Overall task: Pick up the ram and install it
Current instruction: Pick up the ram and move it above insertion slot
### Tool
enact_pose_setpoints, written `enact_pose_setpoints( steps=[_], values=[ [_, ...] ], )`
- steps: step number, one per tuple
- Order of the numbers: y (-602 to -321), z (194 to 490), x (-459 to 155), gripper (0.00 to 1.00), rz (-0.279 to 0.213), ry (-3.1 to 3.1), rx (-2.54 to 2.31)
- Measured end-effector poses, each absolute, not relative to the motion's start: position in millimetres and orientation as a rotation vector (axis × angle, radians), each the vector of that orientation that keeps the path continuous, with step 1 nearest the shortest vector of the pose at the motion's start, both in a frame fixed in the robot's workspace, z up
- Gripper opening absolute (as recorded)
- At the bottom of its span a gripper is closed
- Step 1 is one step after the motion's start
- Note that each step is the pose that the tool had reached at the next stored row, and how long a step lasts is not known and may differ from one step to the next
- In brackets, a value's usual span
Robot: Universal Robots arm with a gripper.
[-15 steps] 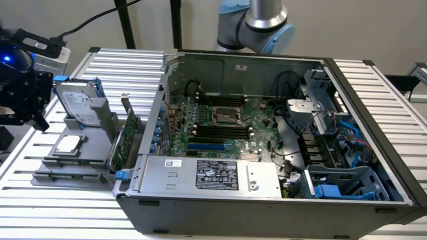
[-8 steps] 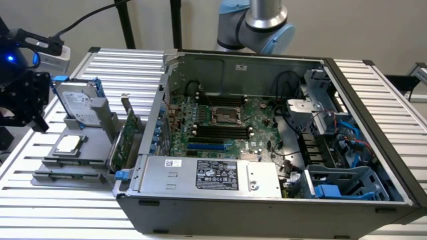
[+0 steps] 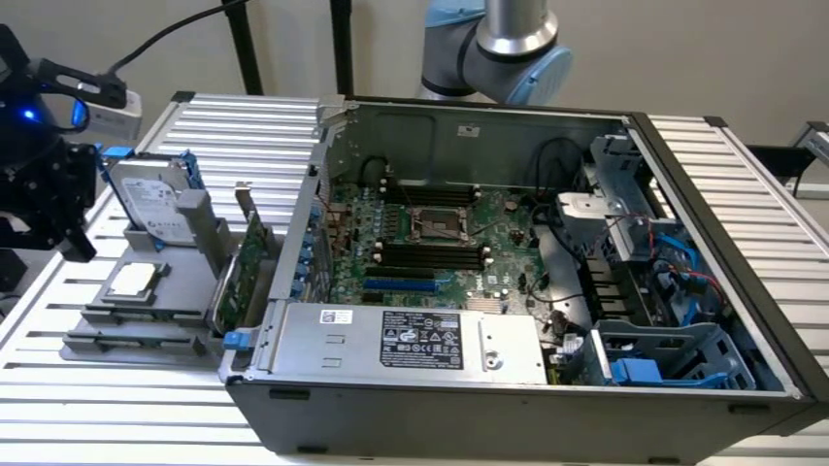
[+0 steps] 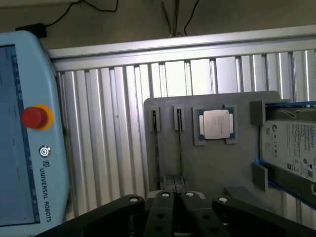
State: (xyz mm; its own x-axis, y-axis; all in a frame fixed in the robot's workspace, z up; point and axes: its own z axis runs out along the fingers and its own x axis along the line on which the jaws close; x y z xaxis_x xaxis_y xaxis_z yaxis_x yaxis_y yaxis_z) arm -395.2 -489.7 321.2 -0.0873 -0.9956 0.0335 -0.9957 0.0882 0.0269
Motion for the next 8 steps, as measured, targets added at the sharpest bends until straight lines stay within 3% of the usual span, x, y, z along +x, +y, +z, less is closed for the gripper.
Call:
enact_pose_setpoints(
  steps=[8],
  values=[
    [-489.8, 319.0, -394.1, 0.12, 0.004, -2.265, 2.113]
  ],
)
